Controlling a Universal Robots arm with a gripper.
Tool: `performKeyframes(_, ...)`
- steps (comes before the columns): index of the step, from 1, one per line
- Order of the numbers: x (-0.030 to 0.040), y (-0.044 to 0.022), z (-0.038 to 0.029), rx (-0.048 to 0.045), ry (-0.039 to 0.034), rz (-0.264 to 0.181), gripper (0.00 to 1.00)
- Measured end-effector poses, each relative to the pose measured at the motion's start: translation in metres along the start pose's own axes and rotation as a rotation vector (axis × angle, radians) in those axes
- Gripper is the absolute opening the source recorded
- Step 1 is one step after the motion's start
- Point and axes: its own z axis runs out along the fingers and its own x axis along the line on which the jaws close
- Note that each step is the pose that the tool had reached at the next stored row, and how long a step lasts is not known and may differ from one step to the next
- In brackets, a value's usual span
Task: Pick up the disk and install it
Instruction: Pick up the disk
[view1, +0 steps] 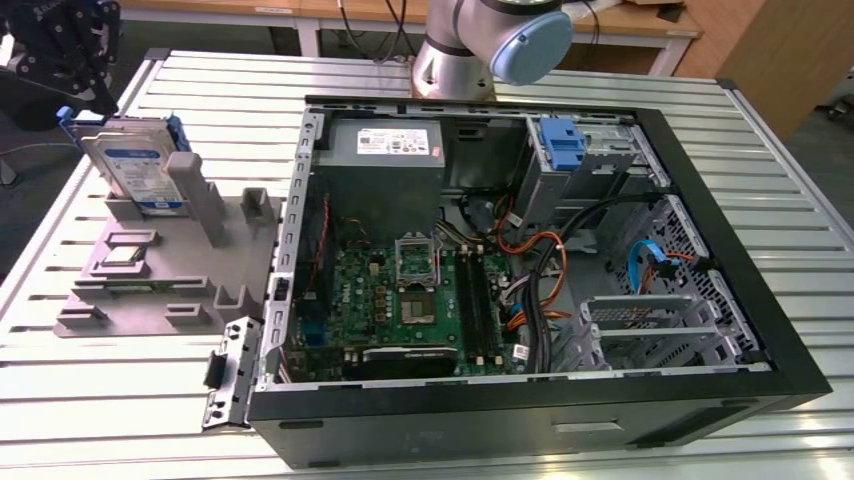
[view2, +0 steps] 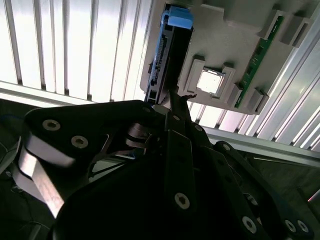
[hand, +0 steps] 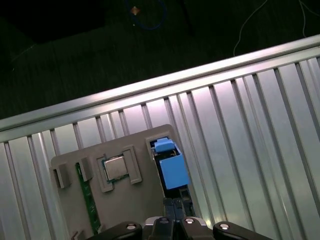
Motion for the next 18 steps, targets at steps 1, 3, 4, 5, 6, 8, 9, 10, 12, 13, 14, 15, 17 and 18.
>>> performKeyframes(1,0.0,0.0,0.0,0.0,0.0,0.0,0.1)
performKeyframes(3,0.0,0.0,0.0,0.0,0.0001,-0.001,0.1)
performKeyframes(4,0.0,0.0,0.0,-0.0001,0.0001,-0.001,0.1)
performKeyframes(5,0.0,0.0,0.0,-0.0001,0.0001,-0.001,0.1)
performKeyframes(6,0.0,0.0,0.0,-0.0001,0.0001,-0.001,0.1)
performKeyframes(8,0.0,0.0,0.0,-0.0003,0.0005,-0.01,0.1)
performKeyframes(9,0.0,0.0,0.0,-0.0003,0.0005,-0.01,0.1)
performKeyframes(10,0.0,0.0,0.0,-0.0003,0.0005,-0.01,0.1)
performKeyframes(12,0.0,0.0,0.0,-0.0003,0.0005,-0.01,0.1)
performKeyframes(13,0.0,0.0,0.0,-0.0003,0.0005,-0.01,0.1)
performKeyframes(14,0.0,0.0,0.0,-0.0003,0.0005,-0.01,0.1)
performKeyframes(15,0.0,0.0,0.0,-0.0003,0.0005,-0.01,0.1)
performKeyframes(17,0.0,0.0,0.0,-0.0003,0.0005,-0.01,0.1)
performKeyframes(18,0.0,0.0001,0.0001,-0.0004,0.0006,-0.01,0.1)
